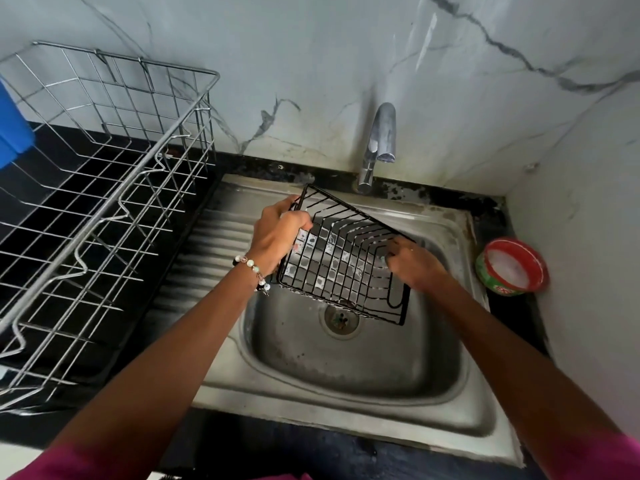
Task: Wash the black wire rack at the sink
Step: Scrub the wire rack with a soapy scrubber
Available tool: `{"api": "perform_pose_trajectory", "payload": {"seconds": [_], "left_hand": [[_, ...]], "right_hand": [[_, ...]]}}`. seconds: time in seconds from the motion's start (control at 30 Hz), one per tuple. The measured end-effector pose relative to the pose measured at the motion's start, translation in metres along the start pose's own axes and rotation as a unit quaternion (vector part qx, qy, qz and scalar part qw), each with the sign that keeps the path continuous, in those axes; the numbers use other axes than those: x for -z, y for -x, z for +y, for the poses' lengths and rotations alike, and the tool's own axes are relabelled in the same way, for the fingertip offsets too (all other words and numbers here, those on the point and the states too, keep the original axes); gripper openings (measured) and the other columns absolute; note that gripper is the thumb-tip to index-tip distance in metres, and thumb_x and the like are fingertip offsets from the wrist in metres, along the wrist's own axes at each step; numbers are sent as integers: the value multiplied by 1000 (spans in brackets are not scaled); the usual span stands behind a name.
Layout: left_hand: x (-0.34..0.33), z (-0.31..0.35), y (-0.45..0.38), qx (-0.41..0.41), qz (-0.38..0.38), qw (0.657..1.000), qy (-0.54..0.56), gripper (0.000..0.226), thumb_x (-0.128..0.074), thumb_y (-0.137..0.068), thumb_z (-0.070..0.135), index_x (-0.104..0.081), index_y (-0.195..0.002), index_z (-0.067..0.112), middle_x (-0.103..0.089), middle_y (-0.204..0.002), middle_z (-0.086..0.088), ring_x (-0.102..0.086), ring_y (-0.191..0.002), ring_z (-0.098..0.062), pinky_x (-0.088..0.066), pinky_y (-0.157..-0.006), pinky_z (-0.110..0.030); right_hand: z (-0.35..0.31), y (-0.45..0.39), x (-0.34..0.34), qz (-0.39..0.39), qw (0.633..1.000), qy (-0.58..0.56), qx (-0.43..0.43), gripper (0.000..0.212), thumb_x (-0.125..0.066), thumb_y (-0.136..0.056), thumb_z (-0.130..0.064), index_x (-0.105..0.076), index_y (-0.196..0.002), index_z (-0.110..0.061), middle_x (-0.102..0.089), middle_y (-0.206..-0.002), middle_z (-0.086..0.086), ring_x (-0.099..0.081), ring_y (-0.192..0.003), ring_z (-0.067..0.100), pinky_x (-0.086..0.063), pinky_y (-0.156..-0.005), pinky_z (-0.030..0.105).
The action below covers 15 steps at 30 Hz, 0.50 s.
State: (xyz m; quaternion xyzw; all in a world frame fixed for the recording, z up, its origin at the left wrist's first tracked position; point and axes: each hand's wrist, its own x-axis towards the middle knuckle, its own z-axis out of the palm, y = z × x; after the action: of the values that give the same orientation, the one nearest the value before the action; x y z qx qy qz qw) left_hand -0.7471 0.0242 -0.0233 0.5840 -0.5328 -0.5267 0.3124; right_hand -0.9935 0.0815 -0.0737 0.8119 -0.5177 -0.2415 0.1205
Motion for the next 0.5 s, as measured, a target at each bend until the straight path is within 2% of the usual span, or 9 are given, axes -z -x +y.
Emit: {"api": "perform_pose_trajectory", "payload": {"seconds": [0.07,0.13,0.23,0.3,0.37,0.4,0.43,0.47,0.5], "left_hand": [[3,0,-2,5,8,1000,8,78,-60,-59,30,-53,-136,22,-64,-121,-13,-61,-105,-26,-58,-67,-35],[3,0,-1,7,12,1000,7,77,-59,-60,29,-53,-137,22,-66,-117,-11,-62,-99,-22,-55,-60,-30],[-1,-4,-1,17,22,1000,1,78,-60,-61,29,-51,-138,25,-68,-110,-3,-61,-85,-15,-60,-63,-34],[-2,-7,-1,22,29,999,-5,78,-63,-62,28,-51,-139,27,-65,-115,0,-61,-87,-13,-61,-71,-39],[-3,-11,-2,35,37,999,-4,75,-64,-63,29,-53,-137,28,-66,-113,1,-60,-89,-14,-60,-73,-42],[-3,-13,-1,46,40,998,7,71,-64,-63,28,-56,-134,27,-68,-108,1,-59,-86,-14,-61,-69,-42],[-3,-16,-3,57,43,997,23,66,-64,-64,28,-59,-130,25,-69,-105,-1,-58,-83,-15,-60,-63,-39],[-2,-17,-3,70,48,995,44,61,-64,-64,29,-62,-125,23,-68,-105,-2,-58,-82,-18,-58,-59,-36],[-2,-19,-6,82,50,993,65,54,-65,-65,30,-65,-118,22,-66,-106,-4,-58,-84,-20,-56,-58,-35]], "right_hand": [[-7,4,-6,1,999,30,-44,25,-64,-78,-15,-72,-101,-15,-69,-106,6,-59,-109,20,-37,-103,31],[-19,6,-9,12,993,2,-120,28,-60,-83,-10,-67,-110,-11,-64,-115,13,-50,-121,28,-35,-105,35],[-34,4,-8,-56,982,-66,-167,30,-55,-87,-5,-60,-117,-4,-57,-123,20,-41,-125,34,-34,-108,39],[-38,3,-9,-64,965,-165,-193,28,-54,-88,-1,-61,-115,-3,-60,-118,18,-49,-118,31,-45,-100,38],[-39,4,-9,-65,925,-304,-218,25,-56,-89,-2,-67,-111,-6,-66,-111,15,-59,-107,28,-50,-91,36],[-41,5,-6,-58,891,-389,-228,21,-60,-88,-5,-70,-106,-6,-69,-108,13,-63,-101,25,-51,-88,33],[-44,7,-1,-40,839,-485,-244,16,-65,-86,-7,-73,-101,-6,-71,-104,11,-66,-96,21,-52,-84,30],[-48,8,7,-16,755,-596,-272,13,-66,-86,-7,-73,-96,-4,-72,-101,9,-67,-91,17,-52,-78,27],[-51,11,18,15,640,-709,-297,11,-64,-87,-5,-73,-93,-2,-73,-101,9,-66,-90,14,-52,-73,24]]}}
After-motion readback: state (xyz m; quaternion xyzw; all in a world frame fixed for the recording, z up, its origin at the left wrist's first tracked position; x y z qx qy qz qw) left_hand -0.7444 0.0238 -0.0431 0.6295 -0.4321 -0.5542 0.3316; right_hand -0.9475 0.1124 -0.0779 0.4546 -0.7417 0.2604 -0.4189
